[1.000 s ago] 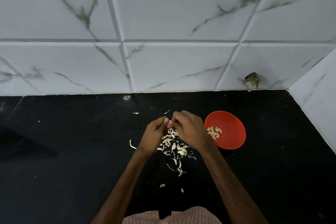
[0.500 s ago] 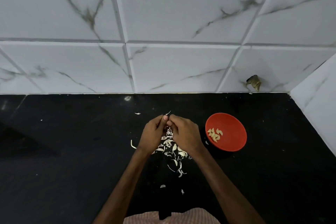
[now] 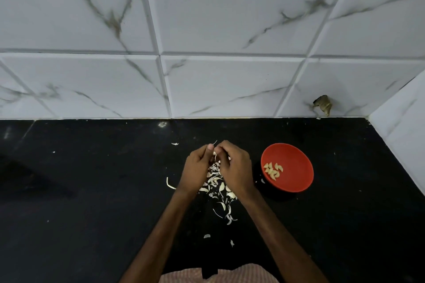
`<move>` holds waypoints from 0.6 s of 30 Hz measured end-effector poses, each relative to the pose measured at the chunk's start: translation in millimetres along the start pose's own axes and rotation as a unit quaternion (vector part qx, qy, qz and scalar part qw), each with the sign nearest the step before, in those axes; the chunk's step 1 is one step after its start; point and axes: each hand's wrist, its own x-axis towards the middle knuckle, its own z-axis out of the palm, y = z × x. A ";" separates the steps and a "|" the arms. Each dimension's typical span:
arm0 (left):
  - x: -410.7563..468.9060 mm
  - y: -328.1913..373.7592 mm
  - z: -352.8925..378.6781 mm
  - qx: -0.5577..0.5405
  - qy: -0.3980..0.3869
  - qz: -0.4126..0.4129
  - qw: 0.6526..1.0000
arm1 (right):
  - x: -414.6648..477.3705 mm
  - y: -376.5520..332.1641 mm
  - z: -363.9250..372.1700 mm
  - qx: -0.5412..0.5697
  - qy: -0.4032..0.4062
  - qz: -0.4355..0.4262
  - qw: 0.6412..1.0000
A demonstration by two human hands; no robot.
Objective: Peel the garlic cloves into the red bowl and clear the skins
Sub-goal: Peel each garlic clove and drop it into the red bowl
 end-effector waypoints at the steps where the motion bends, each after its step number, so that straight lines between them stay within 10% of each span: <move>1: -0.2 2.8 -0.8 -0.090 -0.022 -0.040 0.995 | -1.2 0.2 -1.0 -0.019 0.014 -0.030 0.999; 7: 0.3 12.0 -7.7 -0.239 -0.058 -0.236 0.940 | -3.2 3.5 -5.0 -0.076 0.022 -0.103 0.992; 18: -7.1 12.5 -3.9 -0.182 -0.029 -0.098 0.978 | -2.0 5.0 -6.5 0.045 -0.013 -0.021 0.999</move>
